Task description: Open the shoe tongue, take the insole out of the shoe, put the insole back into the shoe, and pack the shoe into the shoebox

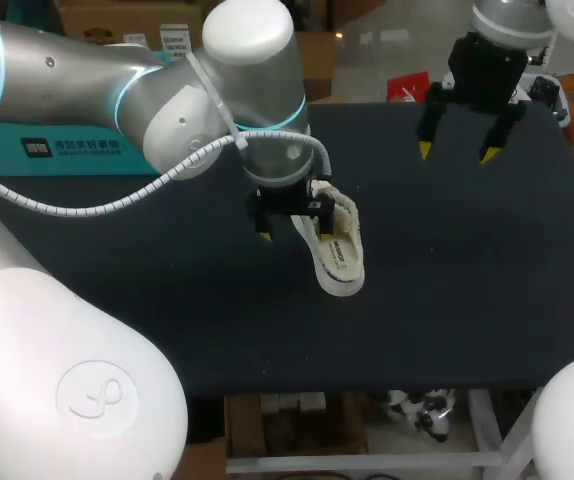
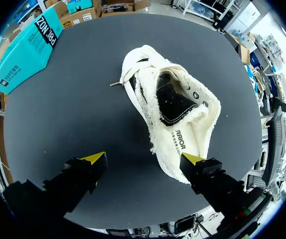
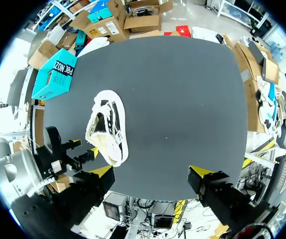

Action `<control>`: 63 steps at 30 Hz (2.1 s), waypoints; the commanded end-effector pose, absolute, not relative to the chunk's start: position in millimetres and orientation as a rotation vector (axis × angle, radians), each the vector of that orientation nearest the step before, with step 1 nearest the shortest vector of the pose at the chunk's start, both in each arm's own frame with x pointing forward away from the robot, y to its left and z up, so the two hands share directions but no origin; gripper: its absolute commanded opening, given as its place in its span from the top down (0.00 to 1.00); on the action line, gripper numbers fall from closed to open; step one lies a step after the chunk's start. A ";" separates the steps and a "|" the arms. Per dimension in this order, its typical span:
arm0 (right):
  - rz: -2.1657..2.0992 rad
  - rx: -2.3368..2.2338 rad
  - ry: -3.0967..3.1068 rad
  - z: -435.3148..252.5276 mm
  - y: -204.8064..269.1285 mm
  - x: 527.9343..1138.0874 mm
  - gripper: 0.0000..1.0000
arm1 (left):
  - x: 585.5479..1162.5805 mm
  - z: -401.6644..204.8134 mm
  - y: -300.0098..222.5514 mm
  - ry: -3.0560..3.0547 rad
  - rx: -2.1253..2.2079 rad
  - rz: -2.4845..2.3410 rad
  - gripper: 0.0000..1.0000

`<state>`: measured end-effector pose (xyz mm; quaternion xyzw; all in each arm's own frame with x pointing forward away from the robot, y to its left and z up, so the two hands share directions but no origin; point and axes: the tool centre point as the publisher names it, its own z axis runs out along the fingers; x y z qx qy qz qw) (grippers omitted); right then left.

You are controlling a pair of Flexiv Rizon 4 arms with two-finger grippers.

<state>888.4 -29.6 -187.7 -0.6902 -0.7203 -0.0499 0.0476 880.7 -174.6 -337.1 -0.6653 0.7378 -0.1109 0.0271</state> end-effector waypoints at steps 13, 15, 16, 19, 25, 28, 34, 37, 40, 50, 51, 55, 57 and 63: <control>-0.119 -1.827 -2.652 -191.3 -34.2 873.7 0.00 | 913.5 -350.6 -193.3 2.104 -2.244 -0.377 0.24; -0.119 -1.827 -2.652 -191.3 -34.2 873.7 0.00 | 917.1 -351.2 -194.9 2.089 -2.255 -0.376 0.63; -0.119 -1.827 -2.652 -191.3 -34.2 873.7 0.00 | 917.6 -351.4 -195.4 2.085 -2.264 -0.378 0.86; -0.119 -1.827 -2.652 -191.3 -34.2 873.7 0.00 | 919.9 -351.4 -196.0 2.063 -2.277 -0.377 1.00; -0.119 -1.827 -2.652 -191.3 -34.2 873.7 0.00 | 922.5 -354.0 -194.0 2.046 -2.309 -0.369 1.00; -0.119 -1.827 -2.652 -191.3 -34.2 873.7 0.00 | 921.8 -351.2 -193.2 2.047 -2.302 -0.383 1.00; -0.119 -1.827 -2.652 -191.3 -34.2 873.7 0.00 | 920.2 -330.6 -184.3 2.136 -2.165 -0.492 1.00; -0.119 -1.827 -2.652 -191.3 -34.2 873.7 0.00 | 923.6 -316.1 -177.8 2.209 -2.067 -0.537 1.00; -0.119 -1.827 -2.652 -191.3 -34.2 873.7 0.00 | 929.4 -297.6 -168.5 2.276 -1.951 -0.587 1.00; -0.119 -1.827 -2.652 -191.3 -34.2 873.7 0.00 | 967.2 -213.2 -122.9 2.491 -1.335 -0.689 1.00; -0.119 -1.827 -2.652 -191.3 -34.2 873.7 0.00 | 973.3 -202.3 -116.2 2.504 -1.290 -0.695 1.00; -0.119 -1.827 -2.652 -191.3 -34.2 873.7 0.00 | 994.2 -153.7 -89.0 2.551 -1.002 -0.697 1.00; -0.119 -1.827 -2.652 -191.3 -34.2 873.7 0.00 | 1000.2 -133.0 -78.5 2.559 -0.874 -0.680 1.00; -0.119 -1.827 -2.652 -191.3 -34.2 873.7 0.00 | 1013.8 -83.3 -48.6 2.557 -0.650 -0.619 1.00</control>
